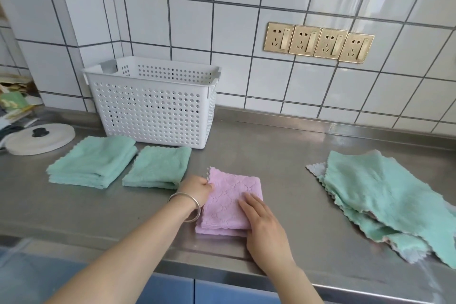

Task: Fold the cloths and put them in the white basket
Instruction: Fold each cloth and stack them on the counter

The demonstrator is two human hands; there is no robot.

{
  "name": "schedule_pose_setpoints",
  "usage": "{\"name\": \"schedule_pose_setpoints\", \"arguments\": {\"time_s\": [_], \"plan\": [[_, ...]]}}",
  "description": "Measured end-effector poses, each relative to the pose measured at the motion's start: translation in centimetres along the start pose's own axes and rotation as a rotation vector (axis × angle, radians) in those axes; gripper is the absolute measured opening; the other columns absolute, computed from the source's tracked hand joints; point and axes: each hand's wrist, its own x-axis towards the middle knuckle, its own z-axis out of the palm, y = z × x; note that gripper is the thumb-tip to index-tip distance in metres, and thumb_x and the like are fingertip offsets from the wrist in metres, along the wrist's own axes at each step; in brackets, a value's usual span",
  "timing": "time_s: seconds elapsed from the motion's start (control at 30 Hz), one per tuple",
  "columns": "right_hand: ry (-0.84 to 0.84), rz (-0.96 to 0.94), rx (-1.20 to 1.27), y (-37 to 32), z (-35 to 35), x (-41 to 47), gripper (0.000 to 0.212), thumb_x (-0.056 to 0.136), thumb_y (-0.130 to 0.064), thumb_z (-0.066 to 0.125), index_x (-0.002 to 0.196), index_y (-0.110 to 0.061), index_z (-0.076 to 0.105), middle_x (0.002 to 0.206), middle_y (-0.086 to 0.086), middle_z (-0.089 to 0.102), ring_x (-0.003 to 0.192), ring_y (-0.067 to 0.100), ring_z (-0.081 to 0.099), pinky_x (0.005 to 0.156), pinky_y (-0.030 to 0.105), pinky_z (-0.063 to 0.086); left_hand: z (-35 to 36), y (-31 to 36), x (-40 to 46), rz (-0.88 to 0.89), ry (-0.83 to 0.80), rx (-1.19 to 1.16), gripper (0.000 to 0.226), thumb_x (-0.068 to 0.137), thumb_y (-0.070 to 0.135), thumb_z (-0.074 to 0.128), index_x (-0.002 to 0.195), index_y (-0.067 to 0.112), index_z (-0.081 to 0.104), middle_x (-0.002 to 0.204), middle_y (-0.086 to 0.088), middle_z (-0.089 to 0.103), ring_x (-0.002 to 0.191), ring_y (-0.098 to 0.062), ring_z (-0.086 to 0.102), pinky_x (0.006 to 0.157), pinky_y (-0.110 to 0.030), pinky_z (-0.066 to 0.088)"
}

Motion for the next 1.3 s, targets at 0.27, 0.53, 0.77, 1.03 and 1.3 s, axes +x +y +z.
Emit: {"name": "schedule_pose_setpoints", "arguments": {"time_s": [0.27, 0.53, 0.77, 1.03, 1.3], "plan": [[0.024, -0.036, -0.015, 0.2, 0.6, 0.0, 0.062, 0.053, 0.006, 0.077, 0.109, -0.018, 0.069, 0.12, -0.002, 0.067, 0.11, 0.016, 0.064, 0.078, 0.02, 0.054, 0.3, -0.6, 0.1, -0.018, 0.026, 0.069, 0.046, 0.093, 0.019, 0.048, 0.052, 0.013, 0.03, 0.055, -0.009, 0.035, 0.072, -0.025, 0.04, 0.063, -0.026, 0.025], [-0.098, 0.003, 0.167, 0.5, -1.5, -0.4, 0.06, 0.073, 0.003, 0.041, 0.127, -0.018, 0.059, 0.139, -0.008, 0.05, 0.134, 0.009, 0.041, 0.102, 0.011, 0.03, 0.6, -1.5, -0.5, 0.155, 0.214, 0.366, 0.028, 0.091, 0.032, 0.05, 0.106, 0.009, 0.055, 0.107, -0.013, 0.066, 0.101, -0.032, 0.061, 0.078, -0.034, 0.047], [0.052, 0.623, 0.326, 0.9, -2.7, 1.7, 0.026, 0.089, -0.019, 0.047, 0.103, -0.015, 0.069, 0.111, 0.008, 0.063, 0.101, 0.026, 0.054, 0.082, 0.029, 0.04, 0.5, -1.9, -0.9, -0.004, 0.129, 0.481, 0.07, 0.075, 0.07, 0.048, 0.105, 0.008, 0.063, 0.114, -0.013, 0.061, 0.105, -0.03, 0.059, 0.073, -0.032, 0.045], [-0.23, 0.672, 0.258, 0.2, -2.2, 4.9, 0.034, 0.087, -0.035, 0.048, 0.058, -0.018, 0.042, 0.077, 0.006, 0.055, 0.087, 0.029, 0.054, 0.066, 0.029, 0.036, 1.9, -1.1, -1.9, 0.025, 0.172, 0.434, 0.057, 0.086, 0.053, 0.05, 0.121, 0.009, 0.053, 0.127, -0.011, 0.049, 0.123, -0.028, 0.043, 0.094, -0.036, 0.043], [0.02, 0.554, 0.701, -5.4, -4.6, 8.8, 0.036, 0.09, -0.026, 0.057, 0.062, -0.017, 0.035, 0.063, -0.004, 0.039, 0.054, 0.011, 0.036, 0.049, 0.024, 0.026, -4.4, -0.8, -1.2, 0.113, 0.332, -0.181, 0.017, 0.09, 0.027, 0.054, 0.092, 0.015, 0.041, 0.087, -0.006, 0.054, 0.089, -0.03, 0.056, 0.068, -0.028, 0.034]]}}
